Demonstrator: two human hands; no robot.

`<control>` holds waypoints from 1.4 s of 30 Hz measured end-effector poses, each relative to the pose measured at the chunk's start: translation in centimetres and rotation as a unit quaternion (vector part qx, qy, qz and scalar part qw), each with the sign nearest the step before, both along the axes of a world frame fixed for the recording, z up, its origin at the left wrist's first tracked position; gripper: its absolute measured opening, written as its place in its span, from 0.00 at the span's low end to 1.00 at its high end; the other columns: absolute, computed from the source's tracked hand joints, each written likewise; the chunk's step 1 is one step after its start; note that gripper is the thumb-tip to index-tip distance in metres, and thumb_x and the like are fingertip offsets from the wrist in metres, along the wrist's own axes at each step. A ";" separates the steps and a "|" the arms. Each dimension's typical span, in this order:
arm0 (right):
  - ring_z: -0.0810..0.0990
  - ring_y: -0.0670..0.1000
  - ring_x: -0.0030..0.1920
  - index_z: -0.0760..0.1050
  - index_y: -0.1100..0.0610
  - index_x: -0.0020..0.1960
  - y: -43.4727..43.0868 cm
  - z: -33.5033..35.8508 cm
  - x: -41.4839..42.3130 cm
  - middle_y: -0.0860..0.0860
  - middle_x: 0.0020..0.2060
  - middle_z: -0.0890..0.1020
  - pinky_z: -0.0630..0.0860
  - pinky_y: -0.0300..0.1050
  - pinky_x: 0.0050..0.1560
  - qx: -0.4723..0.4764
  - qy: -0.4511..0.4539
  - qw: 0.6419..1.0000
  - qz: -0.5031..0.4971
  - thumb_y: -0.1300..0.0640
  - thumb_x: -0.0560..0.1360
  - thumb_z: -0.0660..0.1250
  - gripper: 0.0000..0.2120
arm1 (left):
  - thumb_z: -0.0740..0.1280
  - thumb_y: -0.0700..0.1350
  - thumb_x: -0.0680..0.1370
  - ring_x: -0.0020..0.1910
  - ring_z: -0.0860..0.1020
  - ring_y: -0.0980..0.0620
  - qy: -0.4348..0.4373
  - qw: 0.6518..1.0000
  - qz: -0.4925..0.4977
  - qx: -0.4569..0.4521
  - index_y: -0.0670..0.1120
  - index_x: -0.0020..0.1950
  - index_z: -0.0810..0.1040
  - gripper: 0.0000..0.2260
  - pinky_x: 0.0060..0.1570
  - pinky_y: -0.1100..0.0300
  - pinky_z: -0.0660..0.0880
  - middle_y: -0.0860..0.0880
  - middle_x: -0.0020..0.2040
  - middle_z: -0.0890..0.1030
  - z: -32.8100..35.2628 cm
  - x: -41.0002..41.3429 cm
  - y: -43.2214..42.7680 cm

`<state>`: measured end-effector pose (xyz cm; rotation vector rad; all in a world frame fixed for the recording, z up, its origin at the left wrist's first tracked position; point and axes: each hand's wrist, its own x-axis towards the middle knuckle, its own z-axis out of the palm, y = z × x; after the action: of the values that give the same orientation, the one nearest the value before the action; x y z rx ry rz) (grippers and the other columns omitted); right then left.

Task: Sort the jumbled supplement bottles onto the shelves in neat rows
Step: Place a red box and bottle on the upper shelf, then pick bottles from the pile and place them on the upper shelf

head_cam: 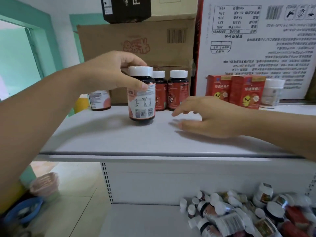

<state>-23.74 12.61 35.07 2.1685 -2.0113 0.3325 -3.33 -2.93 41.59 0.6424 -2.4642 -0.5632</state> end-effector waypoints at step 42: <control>0.75 0.41 0.56 0.78 0.45 0.61 -0.9 0.0 7.5 0.39 0.56 0.78 0.69 0.36 0.51 0.021 0.009 0.998 -0.066 0.43 0.81 0.56 0.16 | 0.63 0.52 0.79 0.51 0.78 0.55 -0.216 0.952 0.022 -0.216 0.56 0.60 0.78 0.11 0.54 0.56 0.75 0.56 0.53 0.81 -3.8 6.8 -3.7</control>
<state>-16.19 11.71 35.10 2.0407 -2.1578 0.2550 3.44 -6.65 37.80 0.6874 -2.8347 0.1633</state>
